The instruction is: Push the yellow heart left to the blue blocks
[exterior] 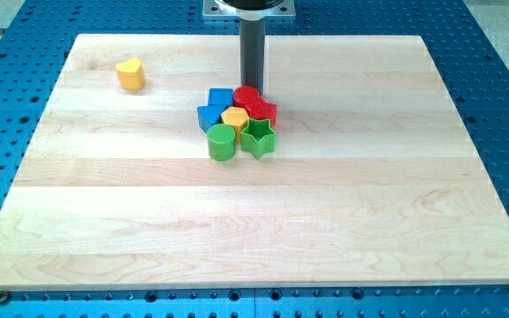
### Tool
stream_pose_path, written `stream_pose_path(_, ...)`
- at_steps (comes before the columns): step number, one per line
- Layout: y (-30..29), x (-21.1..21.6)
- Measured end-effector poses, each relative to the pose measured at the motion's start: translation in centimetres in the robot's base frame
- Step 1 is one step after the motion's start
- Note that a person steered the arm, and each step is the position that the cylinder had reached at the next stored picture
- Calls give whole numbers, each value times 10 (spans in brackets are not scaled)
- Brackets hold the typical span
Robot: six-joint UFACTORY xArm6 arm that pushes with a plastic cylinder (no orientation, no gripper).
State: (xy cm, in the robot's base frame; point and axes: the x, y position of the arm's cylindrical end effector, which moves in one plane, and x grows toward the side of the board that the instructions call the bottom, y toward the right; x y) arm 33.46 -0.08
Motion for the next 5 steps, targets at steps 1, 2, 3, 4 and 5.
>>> stream_pose_path(1, -2, -15)
stream_pose_path(2, -43, -57)
stream_pose_path(3, -118, -87)
stream_pose_path(4, -188, -103)
stream_pose_path(5, -236, -80)
